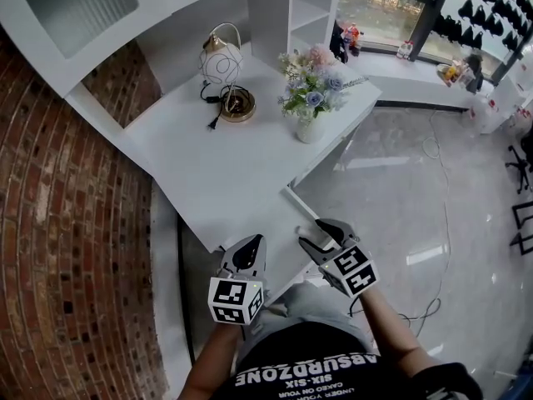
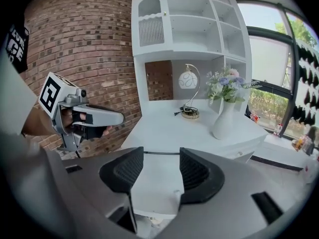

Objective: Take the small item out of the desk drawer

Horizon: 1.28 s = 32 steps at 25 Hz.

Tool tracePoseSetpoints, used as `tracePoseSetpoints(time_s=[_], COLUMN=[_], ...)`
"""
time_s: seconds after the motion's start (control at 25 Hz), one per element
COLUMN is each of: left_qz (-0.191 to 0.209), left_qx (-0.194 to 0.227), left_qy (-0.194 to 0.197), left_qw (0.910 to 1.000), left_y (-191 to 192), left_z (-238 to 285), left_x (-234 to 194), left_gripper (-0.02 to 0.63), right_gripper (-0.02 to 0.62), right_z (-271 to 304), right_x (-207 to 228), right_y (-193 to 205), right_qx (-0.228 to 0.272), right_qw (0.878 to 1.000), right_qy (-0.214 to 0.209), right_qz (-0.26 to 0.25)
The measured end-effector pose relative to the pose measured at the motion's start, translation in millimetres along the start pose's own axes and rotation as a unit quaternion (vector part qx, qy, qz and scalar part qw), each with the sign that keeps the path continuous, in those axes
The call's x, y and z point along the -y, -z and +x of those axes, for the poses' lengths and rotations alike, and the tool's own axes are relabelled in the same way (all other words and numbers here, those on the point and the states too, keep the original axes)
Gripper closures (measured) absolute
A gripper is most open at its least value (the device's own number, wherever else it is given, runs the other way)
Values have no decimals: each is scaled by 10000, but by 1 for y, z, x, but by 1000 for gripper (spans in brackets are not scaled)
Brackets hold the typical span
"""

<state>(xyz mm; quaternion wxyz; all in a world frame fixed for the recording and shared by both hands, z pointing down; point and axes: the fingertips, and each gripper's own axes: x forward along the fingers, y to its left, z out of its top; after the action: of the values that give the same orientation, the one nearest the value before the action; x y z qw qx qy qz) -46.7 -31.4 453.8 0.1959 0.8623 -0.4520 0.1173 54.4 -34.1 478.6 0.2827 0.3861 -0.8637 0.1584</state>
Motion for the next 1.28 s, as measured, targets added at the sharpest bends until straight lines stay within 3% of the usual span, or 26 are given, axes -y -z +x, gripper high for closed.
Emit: tracePoseSetpoints(time_s=[0.8, 1.28], left_qz=[-222, -451], left_qx=[-308, -441], left_qy=[-300, -552], left_qw=[9988, 9965], left_y=[19, 37], left_z=[34, 50], left_x=[-8, -20], left_gripper=[601, 600], right_gripper=[370, 371], right_z=[51, 92], right_x=[38, 47], right_y=[53, 92], right_qx=[-1041, -1844], right_qw=[9918, 9693], right_qy=[-543, -1074], right_qz=[-509, -1219])
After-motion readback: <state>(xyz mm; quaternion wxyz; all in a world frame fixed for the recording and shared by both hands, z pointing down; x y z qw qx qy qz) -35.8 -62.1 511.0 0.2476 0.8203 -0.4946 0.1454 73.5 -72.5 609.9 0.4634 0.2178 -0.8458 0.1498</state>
